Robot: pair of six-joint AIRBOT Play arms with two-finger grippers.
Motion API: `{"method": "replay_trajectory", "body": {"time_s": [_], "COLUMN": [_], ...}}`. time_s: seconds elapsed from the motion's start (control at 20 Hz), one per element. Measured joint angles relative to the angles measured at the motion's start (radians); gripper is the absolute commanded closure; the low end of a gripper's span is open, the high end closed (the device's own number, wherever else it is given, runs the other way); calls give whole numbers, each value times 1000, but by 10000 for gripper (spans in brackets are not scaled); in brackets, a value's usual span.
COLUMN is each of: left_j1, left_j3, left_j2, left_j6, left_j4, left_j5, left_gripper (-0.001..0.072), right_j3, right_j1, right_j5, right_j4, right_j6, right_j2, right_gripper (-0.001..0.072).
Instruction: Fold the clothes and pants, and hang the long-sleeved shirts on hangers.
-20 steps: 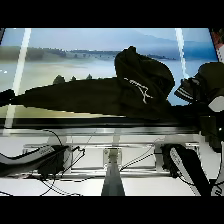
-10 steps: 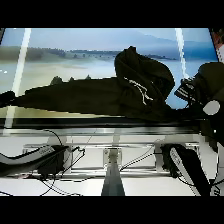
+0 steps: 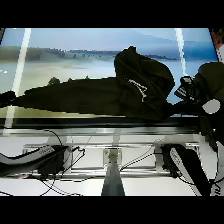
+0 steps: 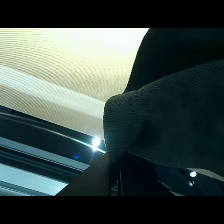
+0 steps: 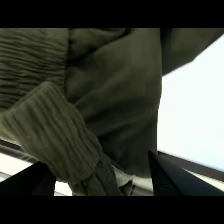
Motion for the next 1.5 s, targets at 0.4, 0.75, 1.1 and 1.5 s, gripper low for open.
{"method": "replay_trajectory", "body": {"time_s": [0.4, 0.75, 1.1, 1.5], "left_j1": [-1, -2, -2, -2], "left_j3": [0, 0, 0, 0], "left_j2": [0, 0, 0, 0], "left_j6": [-1, -3, -7, -8], "left_j4": [-2, -2, -2, -2], "left_j5": [0, 0, -10, -17], "left_gripper": [691, 691, 691, 691], "right_j3": [0, 0, 0, 0], "right_j1": [0, 0, 0, 0], "right_j5": [-23, 93, 116, 257], "right_j4": [143, 243, 155, 15], "right_j6": [-179, -552, -721, -740], "right_j2": [0, 0, 0, 6], "right_gripper": [166, 166, 165, 164]}}
